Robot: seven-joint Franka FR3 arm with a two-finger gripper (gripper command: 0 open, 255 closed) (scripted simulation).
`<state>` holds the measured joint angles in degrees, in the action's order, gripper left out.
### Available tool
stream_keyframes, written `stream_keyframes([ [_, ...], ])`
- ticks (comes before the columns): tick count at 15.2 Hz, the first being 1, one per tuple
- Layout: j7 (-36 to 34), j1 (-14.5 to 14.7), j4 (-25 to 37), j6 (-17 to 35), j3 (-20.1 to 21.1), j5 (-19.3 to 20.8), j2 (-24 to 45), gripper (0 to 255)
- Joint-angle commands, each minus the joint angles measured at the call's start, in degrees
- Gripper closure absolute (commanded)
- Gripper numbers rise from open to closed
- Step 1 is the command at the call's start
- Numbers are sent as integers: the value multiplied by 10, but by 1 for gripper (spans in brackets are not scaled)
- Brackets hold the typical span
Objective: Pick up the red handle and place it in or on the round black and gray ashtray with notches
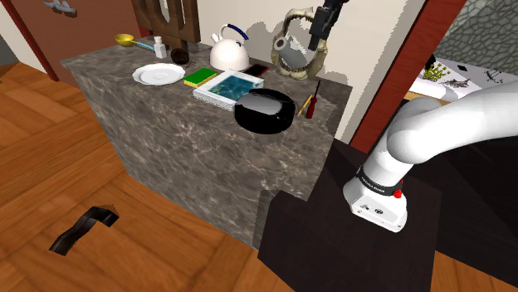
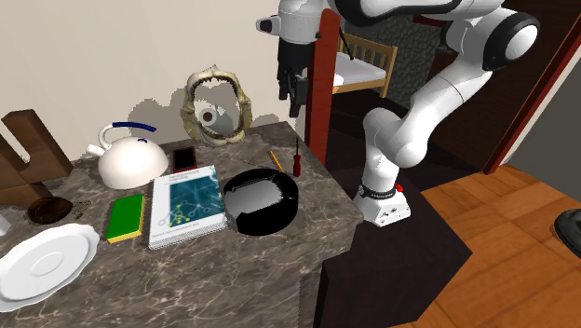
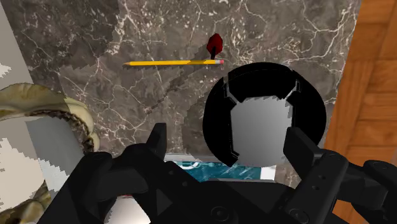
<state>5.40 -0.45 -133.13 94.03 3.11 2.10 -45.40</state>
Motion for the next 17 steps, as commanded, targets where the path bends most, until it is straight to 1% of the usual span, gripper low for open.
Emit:
stream_keyframes([
  [1,0,0,0,0,0,0,0,0],
  [7,52,12,-189,110,-42,-2,-131,0],
  [12,101,10,-333,193,-88,7,-234,0],
  [13,109,8,-353,204,-97,10,-249,0],
  [17,109,8,-377,244,-99,12,-233,0],
])
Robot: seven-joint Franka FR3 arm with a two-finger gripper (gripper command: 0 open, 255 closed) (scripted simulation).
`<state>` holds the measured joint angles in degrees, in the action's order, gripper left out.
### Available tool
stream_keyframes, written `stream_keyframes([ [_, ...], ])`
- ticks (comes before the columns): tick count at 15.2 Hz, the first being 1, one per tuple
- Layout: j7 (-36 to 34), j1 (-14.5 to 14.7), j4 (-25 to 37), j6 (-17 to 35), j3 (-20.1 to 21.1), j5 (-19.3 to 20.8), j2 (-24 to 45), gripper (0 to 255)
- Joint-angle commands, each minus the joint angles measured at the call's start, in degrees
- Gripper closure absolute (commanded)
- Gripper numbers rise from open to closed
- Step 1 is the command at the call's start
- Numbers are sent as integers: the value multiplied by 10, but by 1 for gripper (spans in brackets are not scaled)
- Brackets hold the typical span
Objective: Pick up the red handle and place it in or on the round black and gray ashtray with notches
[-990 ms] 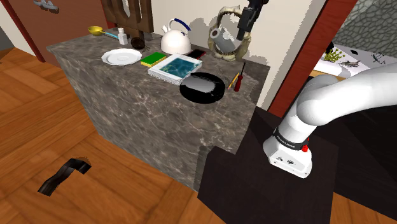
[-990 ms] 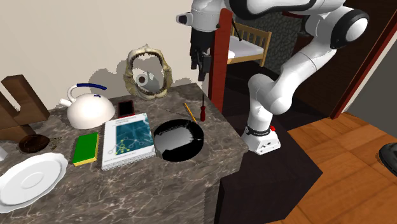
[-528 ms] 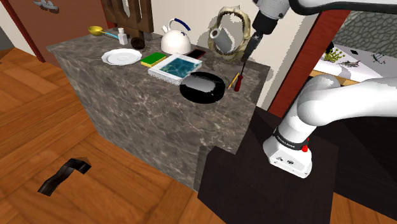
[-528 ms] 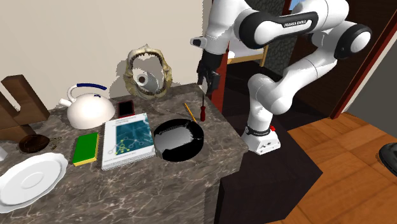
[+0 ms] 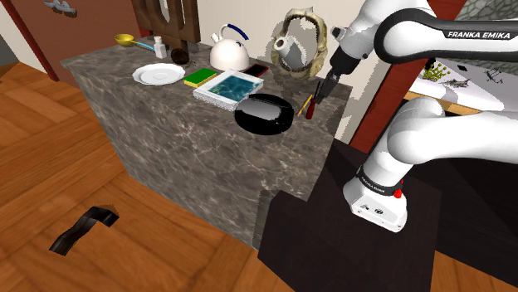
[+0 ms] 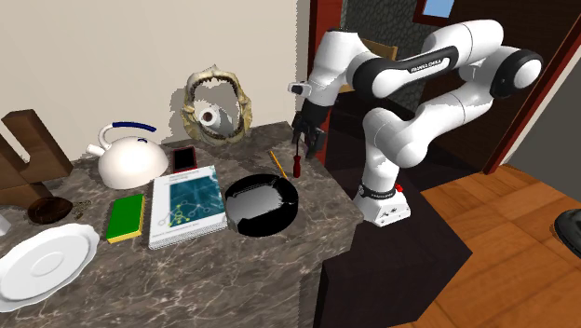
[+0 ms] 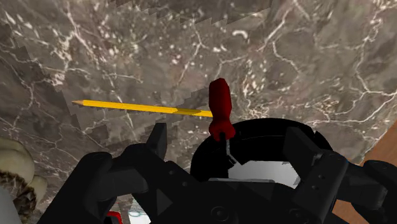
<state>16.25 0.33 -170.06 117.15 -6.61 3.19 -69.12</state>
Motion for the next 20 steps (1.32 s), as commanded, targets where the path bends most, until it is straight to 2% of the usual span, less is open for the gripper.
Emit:
stream_keyframes([
  [1,1,0,-14,23,-2,1,8,0],
  [4,1,0,-28,51,-4,3,22,0],
  [11,1,0,-28,51,-4,3,22,0],
  [12,1,0,-28,51,-4,3,22,255],
  [20,1,0,-28,52,-4,3,23,255],
])
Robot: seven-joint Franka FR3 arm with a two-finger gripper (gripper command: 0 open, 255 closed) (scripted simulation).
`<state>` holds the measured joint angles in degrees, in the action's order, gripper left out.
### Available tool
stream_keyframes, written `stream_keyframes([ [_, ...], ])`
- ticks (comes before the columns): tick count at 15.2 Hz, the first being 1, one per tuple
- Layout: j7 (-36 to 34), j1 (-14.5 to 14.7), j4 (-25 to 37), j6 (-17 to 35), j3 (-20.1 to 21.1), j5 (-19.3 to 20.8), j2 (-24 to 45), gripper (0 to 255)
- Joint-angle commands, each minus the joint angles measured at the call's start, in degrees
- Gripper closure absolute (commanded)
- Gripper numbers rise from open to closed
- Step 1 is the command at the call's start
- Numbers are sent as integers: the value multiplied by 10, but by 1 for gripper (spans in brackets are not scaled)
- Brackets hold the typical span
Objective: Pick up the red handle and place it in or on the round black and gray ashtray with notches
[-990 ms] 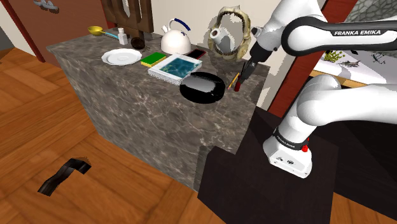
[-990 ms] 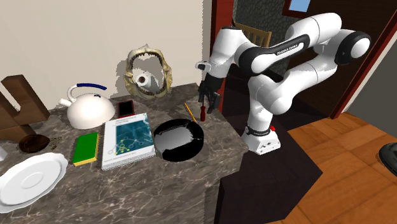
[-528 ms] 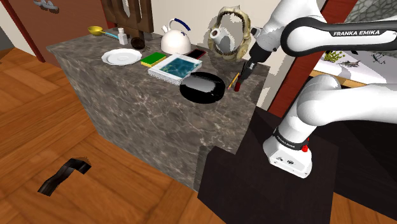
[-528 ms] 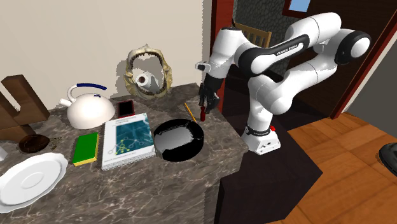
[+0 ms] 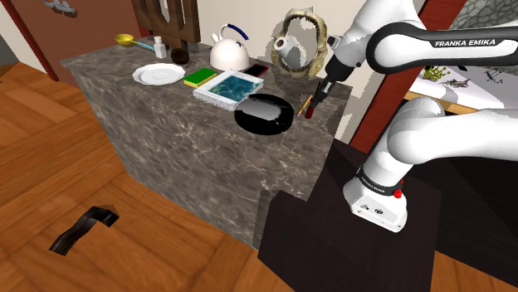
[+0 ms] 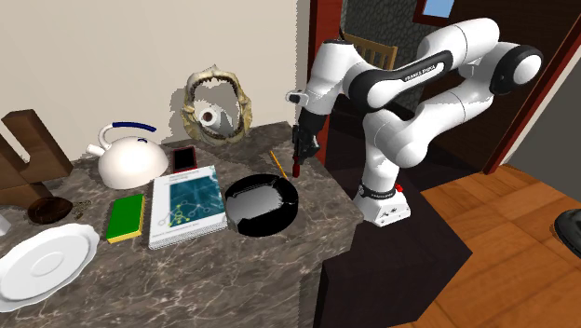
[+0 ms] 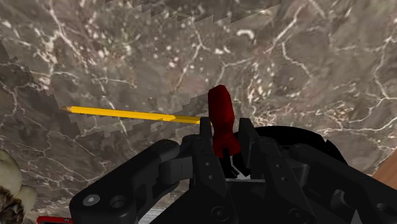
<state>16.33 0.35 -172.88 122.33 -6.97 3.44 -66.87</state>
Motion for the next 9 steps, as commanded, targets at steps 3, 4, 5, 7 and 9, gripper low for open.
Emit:
stream_keyframes([
  [3,-1,1,14,-17,2,-1,-2,255],
  [4,-1,2,22,-25,3,-2,-3,255],
  [5,-2,3,29,-33,3,-3,-3,255],
  [7,-3,4,45,-48,5,-4,-3,255],
  [9,-4,5,60,-63,7,-6,-3,255],
])
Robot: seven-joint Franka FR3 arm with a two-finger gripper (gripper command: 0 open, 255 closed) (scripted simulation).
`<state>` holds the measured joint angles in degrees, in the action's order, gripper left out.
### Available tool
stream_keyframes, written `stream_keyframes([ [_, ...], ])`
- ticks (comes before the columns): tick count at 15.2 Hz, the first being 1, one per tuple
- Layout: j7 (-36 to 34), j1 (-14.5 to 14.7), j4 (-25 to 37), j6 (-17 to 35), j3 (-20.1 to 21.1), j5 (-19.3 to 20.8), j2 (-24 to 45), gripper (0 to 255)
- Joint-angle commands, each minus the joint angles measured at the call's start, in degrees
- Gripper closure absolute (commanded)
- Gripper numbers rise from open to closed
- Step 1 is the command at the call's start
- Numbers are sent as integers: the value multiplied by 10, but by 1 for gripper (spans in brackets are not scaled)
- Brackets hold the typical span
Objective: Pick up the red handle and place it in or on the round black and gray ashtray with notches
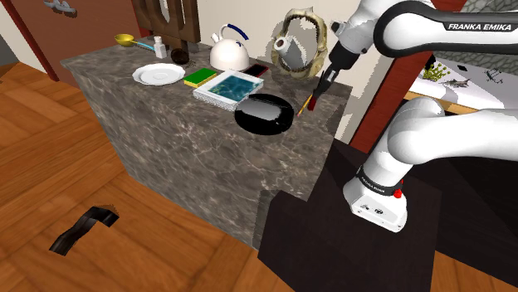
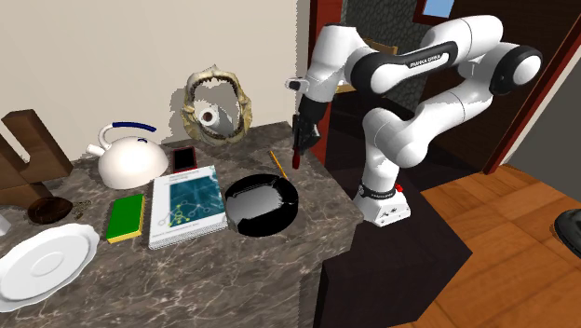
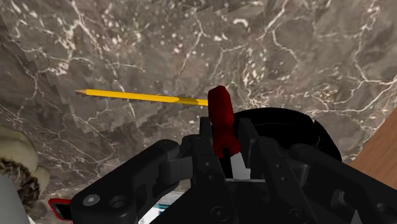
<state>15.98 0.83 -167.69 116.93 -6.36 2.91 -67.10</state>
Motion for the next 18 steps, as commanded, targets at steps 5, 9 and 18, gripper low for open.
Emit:
stream_keyframes([
  [5,-2,3,49,-45,4,-4,4,255],
  [9,-3,6,82,-71,7,-6,11,255],
  [18,-34,26,153,-66,39,-29,86,255],
])
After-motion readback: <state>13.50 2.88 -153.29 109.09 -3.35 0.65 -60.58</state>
